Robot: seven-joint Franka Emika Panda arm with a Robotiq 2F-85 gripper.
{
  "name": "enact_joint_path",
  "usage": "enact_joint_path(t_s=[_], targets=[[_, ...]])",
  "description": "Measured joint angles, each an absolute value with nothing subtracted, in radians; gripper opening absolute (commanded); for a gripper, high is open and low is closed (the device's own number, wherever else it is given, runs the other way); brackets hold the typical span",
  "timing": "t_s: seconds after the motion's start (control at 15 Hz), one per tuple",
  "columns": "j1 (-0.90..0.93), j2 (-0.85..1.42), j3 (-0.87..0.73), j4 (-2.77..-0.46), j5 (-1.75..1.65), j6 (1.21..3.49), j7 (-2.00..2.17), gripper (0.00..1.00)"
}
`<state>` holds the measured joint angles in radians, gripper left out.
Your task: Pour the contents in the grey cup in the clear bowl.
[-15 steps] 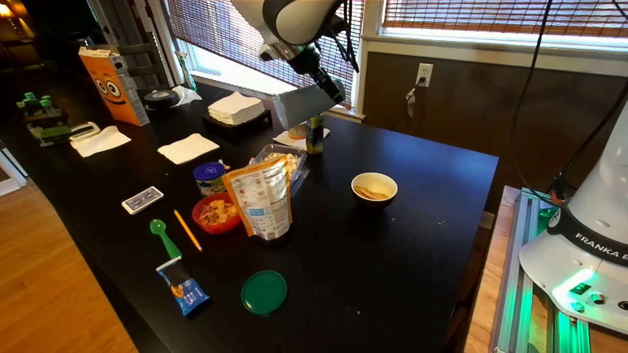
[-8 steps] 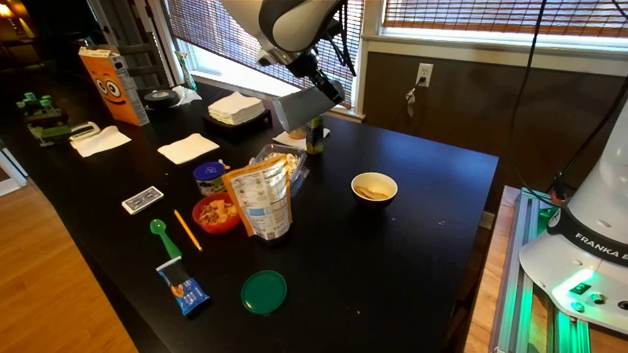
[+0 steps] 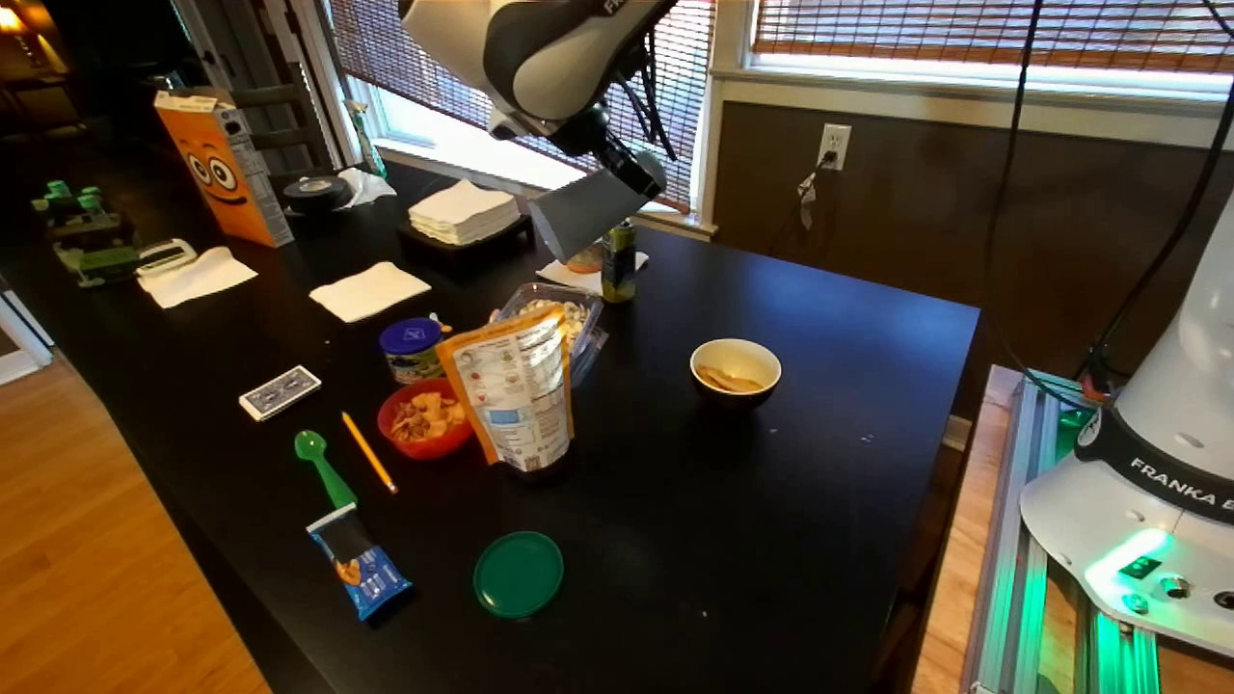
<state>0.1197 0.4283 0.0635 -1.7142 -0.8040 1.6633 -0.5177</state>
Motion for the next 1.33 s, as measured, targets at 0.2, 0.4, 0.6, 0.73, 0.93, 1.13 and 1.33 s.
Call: enact_joint_path(t_s=[0.2, 0.4, 0.6, 0.73, 0.93, 1.13, 1.33], targets=[[0.137, 0.464, 0.066, -1.667, -0.848, 1.611, -0.518, 0.48], [0.156, 0.501, 0.068, -1.625, -0.893, 1.564, -0.518, 0.48], [0.170, 0.531, 0.072, -1.593, -0.937, 1.528, -0.519, 0.48], [0.179, 0.549, 0.073, -1.575, -0.966, 1.507, -0.522, 0.48], [0.187, 0.572, 0.076, -1.554, -1.000, 1.479, -0.525, 0.48], [0.193, 0.589, 0.078, -1.538, -1.034, 1.447, -0.525, 0.48], [0.203, 0.603, 0.079, -1.526, -1.069, 1.416, -0.527, 0.48]])
